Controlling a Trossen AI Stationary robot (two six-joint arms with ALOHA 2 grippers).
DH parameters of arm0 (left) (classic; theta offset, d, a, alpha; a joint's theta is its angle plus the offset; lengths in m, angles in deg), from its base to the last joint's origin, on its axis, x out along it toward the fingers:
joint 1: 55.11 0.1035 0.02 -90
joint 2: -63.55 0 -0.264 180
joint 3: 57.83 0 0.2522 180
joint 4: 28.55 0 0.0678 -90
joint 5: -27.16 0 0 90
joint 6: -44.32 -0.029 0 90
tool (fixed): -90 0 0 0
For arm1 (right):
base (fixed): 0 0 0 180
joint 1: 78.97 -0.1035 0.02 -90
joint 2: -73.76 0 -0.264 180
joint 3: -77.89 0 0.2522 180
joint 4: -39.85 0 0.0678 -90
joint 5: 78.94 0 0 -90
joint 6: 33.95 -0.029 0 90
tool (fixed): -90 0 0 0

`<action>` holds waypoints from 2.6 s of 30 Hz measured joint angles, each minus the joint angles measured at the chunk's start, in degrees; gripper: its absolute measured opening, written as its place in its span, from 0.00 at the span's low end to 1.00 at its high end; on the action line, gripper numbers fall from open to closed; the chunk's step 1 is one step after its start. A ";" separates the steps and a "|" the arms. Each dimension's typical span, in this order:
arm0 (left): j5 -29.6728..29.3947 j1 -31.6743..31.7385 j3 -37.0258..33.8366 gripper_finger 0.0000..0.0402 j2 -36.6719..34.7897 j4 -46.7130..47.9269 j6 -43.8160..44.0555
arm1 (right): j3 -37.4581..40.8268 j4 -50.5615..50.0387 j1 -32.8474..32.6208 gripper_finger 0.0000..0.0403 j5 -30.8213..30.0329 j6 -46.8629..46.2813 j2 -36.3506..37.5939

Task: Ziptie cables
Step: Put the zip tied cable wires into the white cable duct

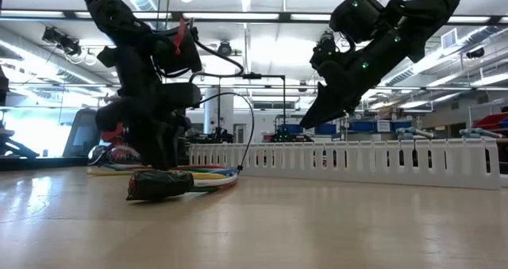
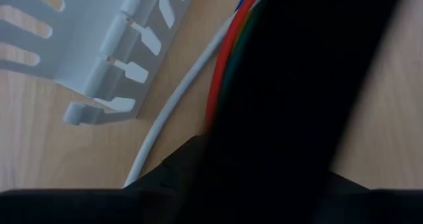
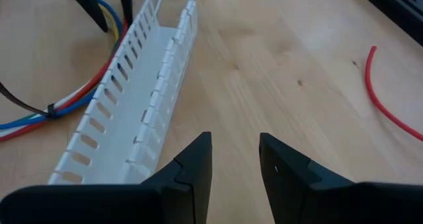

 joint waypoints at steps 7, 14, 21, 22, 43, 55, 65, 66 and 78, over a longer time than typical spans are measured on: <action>-0.46 0.00 -0.14 0.38 0.18 -2.91 6.63 | 0.00 0.00 0.00 0.28 -0.01 -0.04 0.00; 1.84 -1.90 -0.10 0.46 0.18 -2.06 9.96 | 0.00 -0.01 -0.04 0.28 0.01 -0.04 0.00; 2.32 -2.62 -0.07 0.61 0.16 -1.76 10.59 | 0.00 -0.02 -0.04 0.28 0.11 -0.04 0.00; 2.44 -2.63 -0.03 0.63 0.11 -1.68 10.59 | 0.00 -0.02 -0.08 0.28 0.17 -0.04 0.00; -4.72 -1.34 7.46 0.74 5.66 7.85 -0.33 | 0.02 -0.22 -1.47 0.28 2.90 -2.58 0.00; -4.23 0.56 7.59 0.74 6.96 8.66 -0.19 | 0.02 -0.52 -6.48 0.28 2.91 -8.53 0.02; -4.81 3.32 7.44 0.74 7.02 9.55 -0.41 | 0.07 0.18 -10.47 0.28 2.86 -9.11 5.38; -4.54 3.55 7.44 0.74 7.02 9.64 -0.45 | 0.07 0.34 -10.64 0.28 2.87 -9.10 6.04; -1.25 3.97 7.51 0.69 7.09 12.59 2.71 | 0.09 2.02 -12.60 0.28 2.84 -14.64 6.69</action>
